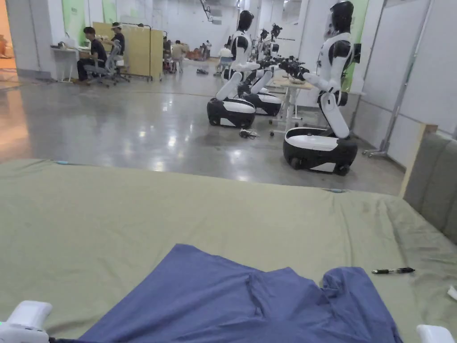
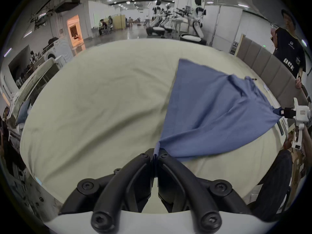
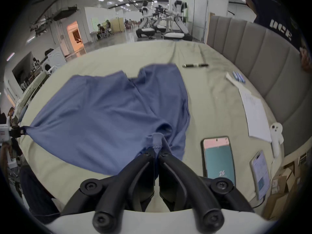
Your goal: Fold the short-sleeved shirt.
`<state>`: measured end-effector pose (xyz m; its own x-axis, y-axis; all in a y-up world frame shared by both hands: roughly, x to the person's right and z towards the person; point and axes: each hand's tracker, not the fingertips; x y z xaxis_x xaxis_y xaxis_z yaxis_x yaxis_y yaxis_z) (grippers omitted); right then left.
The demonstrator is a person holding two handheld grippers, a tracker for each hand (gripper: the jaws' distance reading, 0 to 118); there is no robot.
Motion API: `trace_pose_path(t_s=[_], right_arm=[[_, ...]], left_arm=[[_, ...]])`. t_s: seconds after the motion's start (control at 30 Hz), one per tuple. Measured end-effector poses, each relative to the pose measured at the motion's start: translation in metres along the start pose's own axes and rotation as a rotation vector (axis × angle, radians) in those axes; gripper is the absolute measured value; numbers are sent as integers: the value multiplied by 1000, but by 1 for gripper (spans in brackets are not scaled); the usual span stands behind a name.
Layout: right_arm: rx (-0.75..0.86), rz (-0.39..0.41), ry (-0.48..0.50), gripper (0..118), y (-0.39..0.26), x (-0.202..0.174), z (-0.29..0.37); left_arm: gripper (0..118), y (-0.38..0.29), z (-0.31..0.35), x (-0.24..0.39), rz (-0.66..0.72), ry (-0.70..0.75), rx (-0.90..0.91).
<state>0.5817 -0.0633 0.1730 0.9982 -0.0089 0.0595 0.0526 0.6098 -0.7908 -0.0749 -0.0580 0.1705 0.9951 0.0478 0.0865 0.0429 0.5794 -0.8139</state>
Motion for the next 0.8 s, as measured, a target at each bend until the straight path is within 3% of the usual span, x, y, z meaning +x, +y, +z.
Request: trace_pose_path(t_s=[0.03,0.07,0.1,0.13,0.17,0.27,0.33,0.43,0.47,0.5,0.53,0.57,0.63,0.7,0.73,0.8], right_arm=[[27,-28,16,8,0,5,1],[70,-52,24,37,5,7,7],[104,-63,26,82,11,8,15],[141,-69,41,111,16,8,25],[174,-74,64,118,19,7,40],[319,-93,129,115,25,-6,79],[351,-89,182,115,20,-27,101],[345,-18,224,110,9,-54,105],[349,17,199,87,6,-67,106],[354,51,175,43,3,-77,104],[359,72,163,0,1,-87,100],[363,62,188,0,0,-104,106],[321,54,266,0,2,-115,99],[322,63,257,0,0,-128,96],[312,76,253,0,1,-133,93],[286,85,258,0,4,-140,89]], left_arm=[[9,2,2,-1,2,-15,12],[35,7,3,-5,13,-7,35],[62,11,6,-10,23,-8,68],[83,14,20,-8,18,-10,102],[88,15,36,-5,0,19,149],[88,-1,87,4,-9,51,336],[88,-13,102,7,0,69,350],[87,-41,117,11,24,106,360],[81,-46,113,6,49,105,337],[59,-50,109,-1,81,96,310],[14,-53,103,-7,110,106,277],[3,-55,99,-13,132,154,278],[3,-59,82,-30,119,88,198],[4,-58,69,-37,98,62,175],[10,-56,62,-40,87,56,175],[75,-47,47,-32,63,-16,130]])
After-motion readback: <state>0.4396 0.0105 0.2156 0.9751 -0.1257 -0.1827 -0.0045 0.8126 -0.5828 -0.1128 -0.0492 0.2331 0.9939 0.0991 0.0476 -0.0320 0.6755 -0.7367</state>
